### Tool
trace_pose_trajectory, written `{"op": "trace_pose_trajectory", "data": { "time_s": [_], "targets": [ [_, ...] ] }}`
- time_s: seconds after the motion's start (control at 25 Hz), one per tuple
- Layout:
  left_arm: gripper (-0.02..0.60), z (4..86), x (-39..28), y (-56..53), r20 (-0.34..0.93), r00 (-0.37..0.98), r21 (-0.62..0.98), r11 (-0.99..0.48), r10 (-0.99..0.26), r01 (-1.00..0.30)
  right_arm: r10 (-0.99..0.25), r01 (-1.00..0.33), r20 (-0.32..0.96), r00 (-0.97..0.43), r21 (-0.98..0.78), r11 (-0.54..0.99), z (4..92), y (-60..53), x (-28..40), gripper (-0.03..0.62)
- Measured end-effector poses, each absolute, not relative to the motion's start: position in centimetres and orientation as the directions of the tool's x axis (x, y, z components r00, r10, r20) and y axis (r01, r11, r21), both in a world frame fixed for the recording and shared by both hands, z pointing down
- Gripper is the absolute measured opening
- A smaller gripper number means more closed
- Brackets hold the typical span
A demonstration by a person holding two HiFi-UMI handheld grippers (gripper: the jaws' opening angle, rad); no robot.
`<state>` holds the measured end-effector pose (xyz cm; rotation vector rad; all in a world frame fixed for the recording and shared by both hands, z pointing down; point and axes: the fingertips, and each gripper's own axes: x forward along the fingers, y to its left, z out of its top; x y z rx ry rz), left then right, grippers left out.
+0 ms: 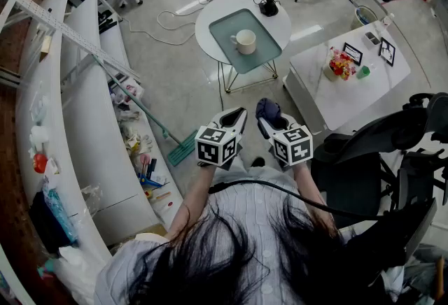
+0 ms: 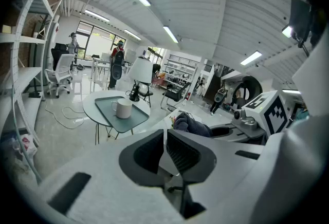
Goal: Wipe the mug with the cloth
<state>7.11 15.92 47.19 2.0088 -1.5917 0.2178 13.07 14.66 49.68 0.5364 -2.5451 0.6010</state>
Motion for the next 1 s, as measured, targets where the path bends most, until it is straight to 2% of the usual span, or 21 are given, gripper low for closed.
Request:
{"op": "trace_pose_trajectory", "data": {
  "time_s": [0.6, 1.0],
  "targets": [
    [0.034, 47.1, 7.3, 16.2, 0.467, 0.260, 0.317, -0.115, -0.845, -0.941, -0.232, -0.427, 0.495, -0.837, -0.326, 0.844, 49.5, 14.4, 12.7, 0.094],
    [0.034, 47.2, 4.9, 15.5, 0.482, 0.231, 0.311, -0.082, -0.845, -0.947, -0.198, -0.405, 0.494, -0.847, -0.357, 0.842, 50.2, 13.8, 11.2, 0.094]
  ]
}}
